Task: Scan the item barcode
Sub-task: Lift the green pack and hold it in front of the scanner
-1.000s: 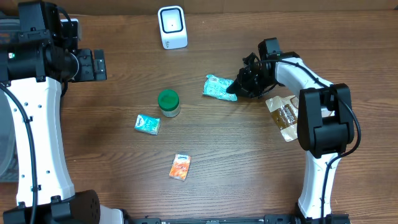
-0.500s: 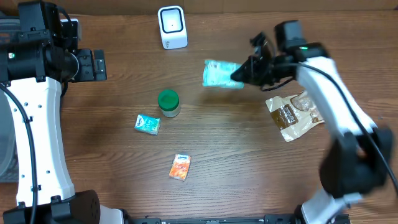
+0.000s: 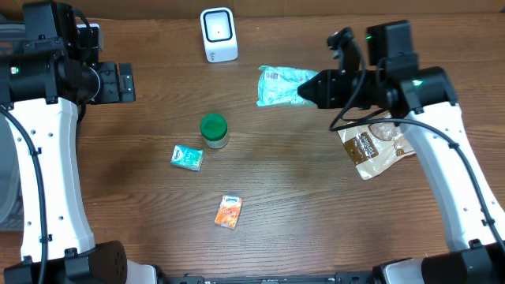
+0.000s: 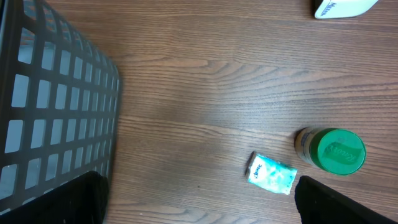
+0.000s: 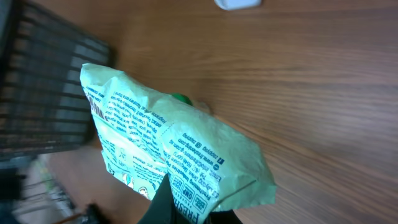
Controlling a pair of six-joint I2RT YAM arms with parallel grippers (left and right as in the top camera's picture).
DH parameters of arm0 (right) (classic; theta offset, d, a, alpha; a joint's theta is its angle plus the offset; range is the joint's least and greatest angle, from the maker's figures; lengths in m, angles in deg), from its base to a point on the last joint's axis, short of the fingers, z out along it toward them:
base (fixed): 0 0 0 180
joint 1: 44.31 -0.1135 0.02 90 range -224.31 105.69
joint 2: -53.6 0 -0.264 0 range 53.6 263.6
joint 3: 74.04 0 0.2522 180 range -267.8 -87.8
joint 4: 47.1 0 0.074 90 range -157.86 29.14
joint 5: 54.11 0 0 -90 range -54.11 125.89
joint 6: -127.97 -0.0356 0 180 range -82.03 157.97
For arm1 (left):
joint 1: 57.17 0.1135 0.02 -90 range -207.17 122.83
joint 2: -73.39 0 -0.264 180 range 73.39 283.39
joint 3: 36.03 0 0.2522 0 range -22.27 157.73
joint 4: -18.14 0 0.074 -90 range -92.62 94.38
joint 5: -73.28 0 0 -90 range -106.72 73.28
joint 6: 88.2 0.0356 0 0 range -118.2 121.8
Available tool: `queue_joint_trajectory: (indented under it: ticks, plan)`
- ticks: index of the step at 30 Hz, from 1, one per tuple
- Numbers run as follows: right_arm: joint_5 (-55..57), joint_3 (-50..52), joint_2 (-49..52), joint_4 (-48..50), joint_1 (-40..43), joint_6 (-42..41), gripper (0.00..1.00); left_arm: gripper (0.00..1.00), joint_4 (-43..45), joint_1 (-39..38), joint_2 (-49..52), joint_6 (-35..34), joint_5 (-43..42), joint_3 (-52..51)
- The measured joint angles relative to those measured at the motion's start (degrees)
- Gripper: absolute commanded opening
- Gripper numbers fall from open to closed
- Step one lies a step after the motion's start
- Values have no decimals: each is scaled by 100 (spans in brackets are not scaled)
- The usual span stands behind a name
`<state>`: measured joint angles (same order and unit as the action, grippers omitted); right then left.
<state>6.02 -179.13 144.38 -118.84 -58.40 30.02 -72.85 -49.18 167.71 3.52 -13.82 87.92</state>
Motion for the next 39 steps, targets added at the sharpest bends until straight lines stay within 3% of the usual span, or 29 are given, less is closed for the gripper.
queue_joint_trajectory:
  ticks: [3, 8, 14, 19, 24, 31, 39]
  plan:
    - [793, -662, 245, -332, -435, -105, 4, 99, 0, 0, 0, 0, -2, 0]
    - [2363, -2745, 1093, -448, -1132, -9, 4, 99, -2, 0, 0, 0, -2, 0]
    - [4492, -3480, 2041, 1451, -1768, 970, 4, 99, 0, 0, 0, 0, 0, 0]
    - [5733, -3480, 3180, 3086, -2057, 2540, 4, 99, 0, 0, 0, 0, 0, 0]
    - [6144, -3453, 4131, 4406, -2098, 4310, 4, 99, 0, 0, 0, 0, 0, 0]
    - [6354, -3445, 4883, 6312, -2079, 6113, 4, 99, 2, 0, 0, 0, 2, 0]
    - [6398, -3445, 5617, 6996, -2063, 7659, 4, 100, 0, 0, 0, 0, 0, 0]
